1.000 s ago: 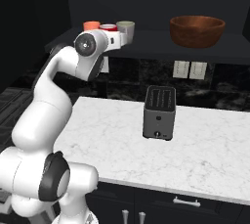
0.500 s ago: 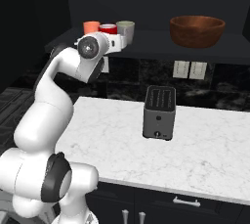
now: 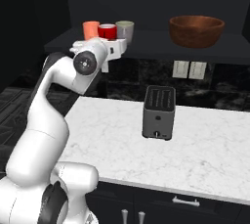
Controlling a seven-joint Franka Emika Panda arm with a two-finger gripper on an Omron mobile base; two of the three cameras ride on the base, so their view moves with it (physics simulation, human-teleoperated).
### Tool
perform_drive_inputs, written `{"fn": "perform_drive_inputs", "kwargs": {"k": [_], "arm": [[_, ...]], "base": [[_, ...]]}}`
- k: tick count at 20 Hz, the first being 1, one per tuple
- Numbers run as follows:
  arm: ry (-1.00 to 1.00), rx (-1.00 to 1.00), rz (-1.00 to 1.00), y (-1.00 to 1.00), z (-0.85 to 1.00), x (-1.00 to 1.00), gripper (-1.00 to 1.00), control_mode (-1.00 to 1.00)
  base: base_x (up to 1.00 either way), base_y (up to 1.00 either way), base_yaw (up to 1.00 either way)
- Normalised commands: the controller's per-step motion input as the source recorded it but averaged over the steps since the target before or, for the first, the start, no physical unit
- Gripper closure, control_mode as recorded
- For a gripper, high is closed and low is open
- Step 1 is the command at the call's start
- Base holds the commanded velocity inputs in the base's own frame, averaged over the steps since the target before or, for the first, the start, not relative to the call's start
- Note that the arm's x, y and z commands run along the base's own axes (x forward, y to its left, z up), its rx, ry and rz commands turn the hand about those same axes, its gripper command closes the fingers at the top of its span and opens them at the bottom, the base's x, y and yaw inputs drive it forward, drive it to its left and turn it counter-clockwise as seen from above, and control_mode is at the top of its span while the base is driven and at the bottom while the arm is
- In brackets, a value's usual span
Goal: Gather all objects into one cabinet and sort the glasses and bowls to opposite sides.
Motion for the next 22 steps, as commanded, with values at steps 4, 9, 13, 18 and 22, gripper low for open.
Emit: {"fn": "perform_drive_inputs", "kwargs": {"k": [4,9,13,18,22], "arm": [[-0.24,0.0,0.0,-0.37,0.08,-1.0,-1.0,-1.0],[-0.03,-0.01,0.0,-0.3,-0.48,-1.0,-1.0,-1.0],[0.03,-0.11,0.0,-0.13,-0.99,-1.0,-1.0,-1.0],[0.23,-0.16,0.0,-0.02,-1.0,-1.0,-1.0,-1.0],[0.31,-0.17,0.0,0.0,-0.98,-1.0,-1.0,-1.0]], "base": [[0.0,0.0,0.0],[0.0,0.0,0.0],[0.0,0.0,0.0],[0.0,0.0,0.0],[0.0,0.0,0.0]]}}
